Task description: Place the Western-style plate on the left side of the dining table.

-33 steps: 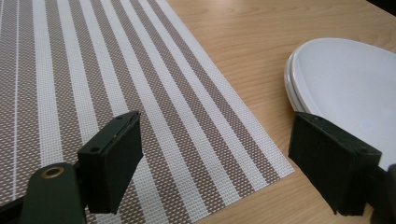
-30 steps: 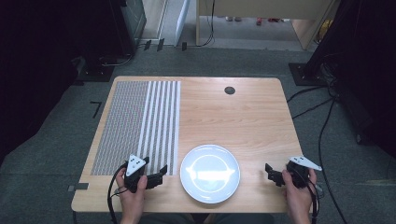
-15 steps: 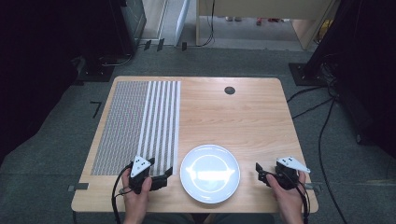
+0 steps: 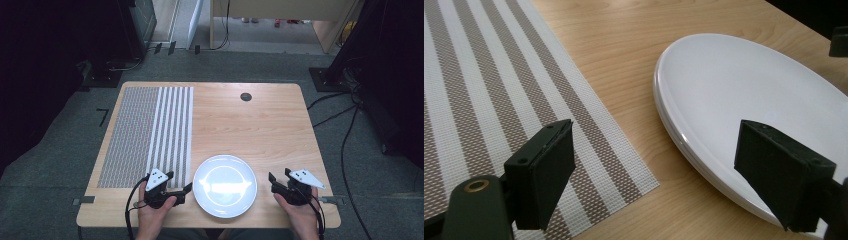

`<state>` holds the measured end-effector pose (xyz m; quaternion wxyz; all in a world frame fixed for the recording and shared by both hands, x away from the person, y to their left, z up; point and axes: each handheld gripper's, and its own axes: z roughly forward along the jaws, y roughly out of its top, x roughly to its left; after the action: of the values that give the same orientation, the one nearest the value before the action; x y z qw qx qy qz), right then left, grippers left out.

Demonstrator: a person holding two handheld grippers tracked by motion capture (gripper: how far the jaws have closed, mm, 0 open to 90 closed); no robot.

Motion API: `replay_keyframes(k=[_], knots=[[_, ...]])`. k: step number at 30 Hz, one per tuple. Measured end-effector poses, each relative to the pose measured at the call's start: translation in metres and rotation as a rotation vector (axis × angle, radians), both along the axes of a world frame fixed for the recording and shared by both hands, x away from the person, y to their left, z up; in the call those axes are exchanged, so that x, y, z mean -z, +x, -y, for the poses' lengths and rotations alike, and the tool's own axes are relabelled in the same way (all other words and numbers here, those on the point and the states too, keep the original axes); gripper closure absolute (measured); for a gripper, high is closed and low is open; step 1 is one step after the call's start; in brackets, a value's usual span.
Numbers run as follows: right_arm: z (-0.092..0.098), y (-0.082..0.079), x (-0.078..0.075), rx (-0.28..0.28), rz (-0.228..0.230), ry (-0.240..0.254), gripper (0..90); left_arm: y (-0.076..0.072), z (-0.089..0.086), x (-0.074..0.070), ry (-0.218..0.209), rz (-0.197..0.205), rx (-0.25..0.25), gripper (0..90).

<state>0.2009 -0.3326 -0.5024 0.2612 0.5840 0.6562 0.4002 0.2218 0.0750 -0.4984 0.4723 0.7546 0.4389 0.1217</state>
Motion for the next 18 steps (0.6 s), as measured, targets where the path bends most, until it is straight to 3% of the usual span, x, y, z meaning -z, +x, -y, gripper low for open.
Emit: replay_keyframes(k=[3, 5, 18], knots=[[0.000, -0.001, -0.001, -0.009, 0.016, 0.014, 45.6, -0.001, 0.004, 0.000, 0.001, -0.003, 0.018, 16.5], [-0.001, -0.001, -0.001, -0.029, 0.009, 0.053, 52.5, -0.002, 0.007, 0.000, -0.003, -0.008, 0.028, 16.5], [-0.017, -0.001, 0.003, -0.103, -0.026, 0.096, 61.8, -0.004, 0.021, 0.006, -0.028, -0.060, 0.088, 16.6]])
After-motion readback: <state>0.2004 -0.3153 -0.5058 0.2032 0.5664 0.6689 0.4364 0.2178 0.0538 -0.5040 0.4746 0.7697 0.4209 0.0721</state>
